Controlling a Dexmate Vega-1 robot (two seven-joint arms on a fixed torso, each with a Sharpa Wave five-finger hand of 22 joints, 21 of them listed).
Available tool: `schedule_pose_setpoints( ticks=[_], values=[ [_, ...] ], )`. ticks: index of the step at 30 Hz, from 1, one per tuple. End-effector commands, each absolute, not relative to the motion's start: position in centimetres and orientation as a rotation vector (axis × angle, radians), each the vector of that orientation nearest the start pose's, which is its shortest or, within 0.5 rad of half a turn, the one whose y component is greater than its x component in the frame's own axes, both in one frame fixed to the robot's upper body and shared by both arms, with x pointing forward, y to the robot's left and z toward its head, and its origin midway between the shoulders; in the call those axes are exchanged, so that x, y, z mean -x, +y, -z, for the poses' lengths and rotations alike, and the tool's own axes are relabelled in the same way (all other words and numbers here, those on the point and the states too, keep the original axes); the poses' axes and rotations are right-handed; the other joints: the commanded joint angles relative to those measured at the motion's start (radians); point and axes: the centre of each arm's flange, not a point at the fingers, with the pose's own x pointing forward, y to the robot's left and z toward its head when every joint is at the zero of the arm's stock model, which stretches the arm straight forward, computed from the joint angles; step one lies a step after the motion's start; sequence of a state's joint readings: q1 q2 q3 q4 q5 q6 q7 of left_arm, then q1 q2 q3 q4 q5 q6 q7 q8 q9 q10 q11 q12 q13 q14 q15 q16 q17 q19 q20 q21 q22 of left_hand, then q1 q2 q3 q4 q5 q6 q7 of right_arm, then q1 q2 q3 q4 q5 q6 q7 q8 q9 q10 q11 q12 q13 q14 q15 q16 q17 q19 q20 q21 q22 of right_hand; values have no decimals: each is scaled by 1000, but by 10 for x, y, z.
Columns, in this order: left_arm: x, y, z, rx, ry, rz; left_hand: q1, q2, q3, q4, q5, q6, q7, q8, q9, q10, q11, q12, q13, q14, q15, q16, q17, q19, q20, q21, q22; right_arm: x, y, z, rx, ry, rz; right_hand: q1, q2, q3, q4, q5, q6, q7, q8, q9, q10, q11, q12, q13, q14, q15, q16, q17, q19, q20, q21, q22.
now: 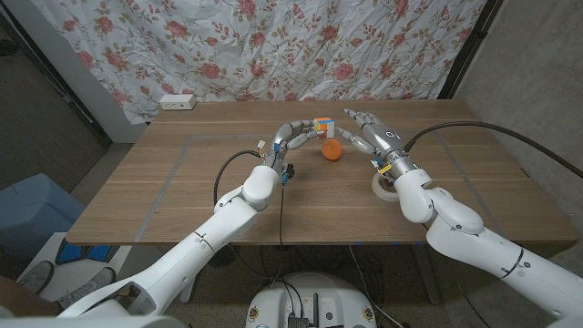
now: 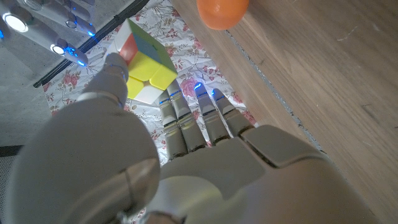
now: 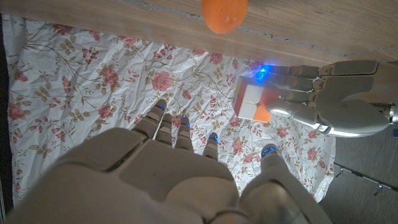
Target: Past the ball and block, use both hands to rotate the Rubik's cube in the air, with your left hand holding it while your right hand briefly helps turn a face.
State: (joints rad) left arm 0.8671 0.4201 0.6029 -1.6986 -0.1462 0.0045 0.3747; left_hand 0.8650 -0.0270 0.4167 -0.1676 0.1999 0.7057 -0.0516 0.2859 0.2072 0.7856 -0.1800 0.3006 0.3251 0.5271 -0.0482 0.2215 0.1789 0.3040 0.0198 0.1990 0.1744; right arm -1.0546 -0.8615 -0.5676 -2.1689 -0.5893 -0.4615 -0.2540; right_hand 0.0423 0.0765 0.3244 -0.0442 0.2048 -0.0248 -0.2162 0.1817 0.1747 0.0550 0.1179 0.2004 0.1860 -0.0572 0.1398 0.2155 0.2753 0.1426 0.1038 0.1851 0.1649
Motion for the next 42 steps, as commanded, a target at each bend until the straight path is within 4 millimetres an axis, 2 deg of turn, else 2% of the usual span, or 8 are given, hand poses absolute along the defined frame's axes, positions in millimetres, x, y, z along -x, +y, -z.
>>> schedule_pose_setpoints(
  ticks=[1, 42],
  values=[
    [-587, 109, 12, -307, -678, 152, 2, 16, -3, 4, 6, 1, 6, 5, 3, 2, 3, 6, 5, 4, -128, -5, 4, -1, 1, -3, 4, -498, -178, 13, 1336, -742, 170, -1, 16, -2, 0, 6, 15, -1, 11, 3, -3, 7, -2, 3, -3, 1, -1, 2, -3, 1, 2, 4],
    [-586, 106, 15, -323, -670, 161, 0, 23, -11, 1, 6, 8, 6, -2, 4, 11, 2, 3, 12, 7, -128, -6, 4, -2, 1, -1, 4, -498, -166, 10, 1397, -733, 123, -10, 22, -4, 7, 9, 102, -2, 30, 7, -11, 4, -3, 5, -11, 3, -1, 0, -11, 5, 1, 4]
  ],
)
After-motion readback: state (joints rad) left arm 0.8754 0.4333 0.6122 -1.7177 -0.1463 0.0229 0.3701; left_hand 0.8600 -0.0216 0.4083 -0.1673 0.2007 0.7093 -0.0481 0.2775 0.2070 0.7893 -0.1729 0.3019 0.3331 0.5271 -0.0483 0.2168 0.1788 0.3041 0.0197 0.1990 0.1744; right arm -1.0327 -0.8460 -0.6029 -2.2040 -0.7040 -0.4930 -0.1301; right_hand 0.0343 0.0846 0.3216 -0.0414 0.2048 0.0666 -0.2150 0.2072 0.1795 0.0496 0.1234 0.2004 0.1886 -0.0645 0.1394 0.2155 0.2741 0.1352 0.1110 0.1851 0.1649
